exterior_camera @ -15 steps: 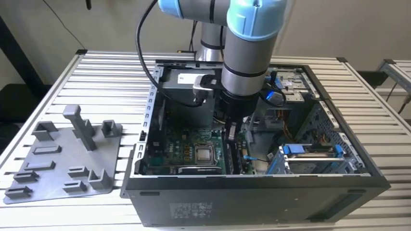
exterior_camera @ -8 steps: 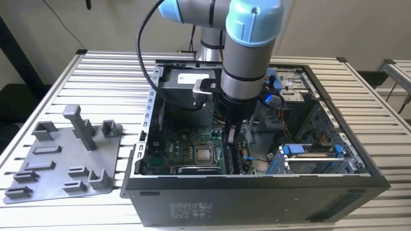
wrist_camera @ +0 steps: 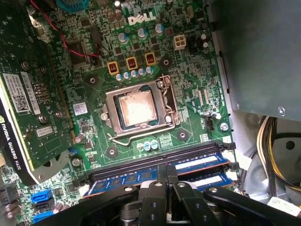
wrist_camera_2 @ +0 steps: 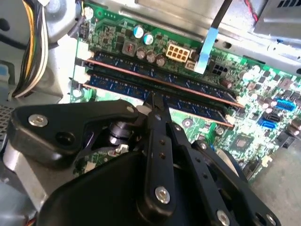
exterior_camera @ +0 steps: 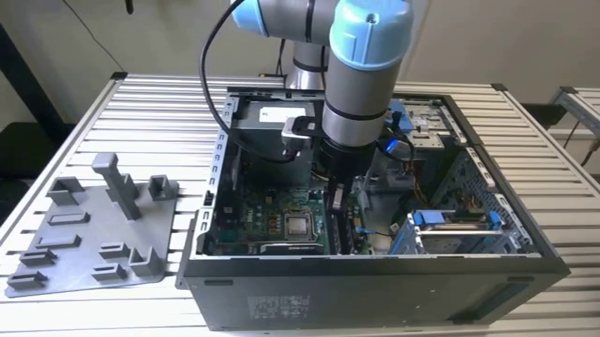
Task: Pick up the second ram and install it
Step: 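Press down the second ram until it locks into place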
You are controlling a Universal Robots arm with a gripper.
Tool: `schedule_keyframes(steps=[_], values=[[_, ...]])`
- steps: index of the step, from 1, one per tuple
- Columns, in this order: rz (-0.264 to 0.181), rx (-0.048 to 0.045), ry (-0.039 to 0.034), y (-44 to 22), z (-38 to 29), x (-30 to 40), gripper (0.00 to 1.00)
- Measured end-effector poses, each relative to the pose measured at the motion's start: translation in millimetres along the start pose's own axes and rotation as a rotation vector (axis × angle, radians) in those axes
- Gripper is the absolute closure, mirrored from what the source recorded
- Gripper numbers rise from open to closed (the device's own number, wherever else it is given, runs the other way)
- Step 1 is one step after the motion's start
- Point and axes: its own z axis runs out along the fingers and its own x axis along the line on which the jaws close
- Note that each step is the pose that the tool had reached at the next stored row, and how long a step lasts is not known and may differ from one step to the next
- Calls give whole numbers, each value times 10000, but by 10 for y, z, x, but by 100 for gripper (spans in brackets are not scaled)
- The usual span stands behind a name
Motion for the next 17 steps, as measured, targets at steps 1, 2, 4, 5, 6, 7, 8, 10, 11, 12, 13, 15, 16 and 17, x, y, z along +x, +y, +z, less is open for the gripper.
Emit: schedule_keyframes(steps=[1,2,4,5,6,7,8,10,11,12,13,15,16,17], values=[[-1,1,4,-1,-38,0,89],[-1,2,23,-2,-87,2,89],[-2,1,24,-4,-158,1,89],[-2,1,28,-5,-187,0,89],[-1,1,26,-6,-214,-1,89],[-2,1,26,-7,-234,-1,89],[-2,1,26,-7,-246,-1,89],[-2,2,26,-7,-247,-2,89],[-2,2,25,-7,-246,-2,89],[-2,2,28,-7,-247,-2,89],[-2,2,30,-7,-248,-2,89],[-2,2,31,-7,-249,-2,89],[-2,3,31,-7,-249,-2,89],[-2,3,33,-7,-250,-2,89]])
